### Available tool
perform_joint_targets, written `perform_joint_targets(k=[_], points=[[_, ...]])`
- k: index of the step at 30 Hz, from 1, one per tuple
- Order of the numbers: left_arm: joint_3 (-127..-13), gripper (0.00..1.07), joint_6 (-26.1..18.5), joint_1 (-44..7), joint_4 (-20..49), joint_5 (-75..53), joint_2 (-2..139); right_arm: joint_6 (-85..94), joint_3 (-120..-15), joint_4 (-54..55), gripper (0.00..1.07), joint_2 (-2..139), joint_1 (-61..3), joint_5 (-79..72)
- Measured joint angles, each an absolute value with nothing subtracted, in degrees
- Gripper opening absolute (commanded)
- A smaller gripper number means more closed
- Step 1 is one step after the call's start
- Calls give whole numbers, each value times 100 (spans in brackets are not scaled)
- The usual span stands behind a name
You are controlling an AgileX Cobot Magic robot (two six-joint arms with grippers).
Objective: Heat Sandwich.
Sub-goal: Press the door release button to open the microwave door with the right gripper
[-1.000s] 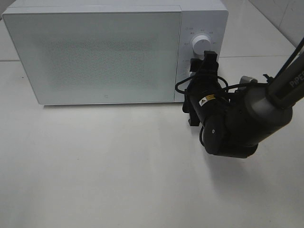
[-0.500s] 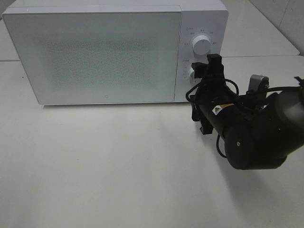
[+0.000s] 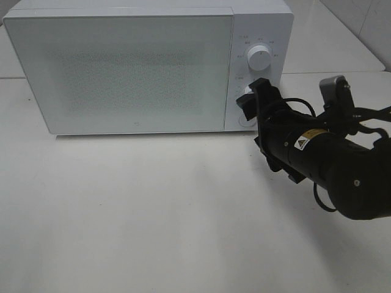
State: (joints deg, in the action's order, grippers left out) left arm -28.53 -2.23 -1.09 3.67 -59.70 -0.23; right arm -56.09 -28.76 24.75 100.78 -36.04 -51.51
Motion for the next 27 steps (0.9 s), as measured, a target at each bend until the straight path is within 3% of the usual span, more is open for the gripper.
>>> perform_joint_targets(k=[15,20,27], points=[[-2853,97,-223,-109,367,-5970,-23,-1742,-2865,2240,76,9110,-3472,-2149],[-2853,97,-223,-109,367,-5970,-23,-521,-2865,2206,76,8549,-2848,-665],[-2853,97,-223,-109,367,-5970,-23,269,-2871,2166,76,7872,-2492,619]])
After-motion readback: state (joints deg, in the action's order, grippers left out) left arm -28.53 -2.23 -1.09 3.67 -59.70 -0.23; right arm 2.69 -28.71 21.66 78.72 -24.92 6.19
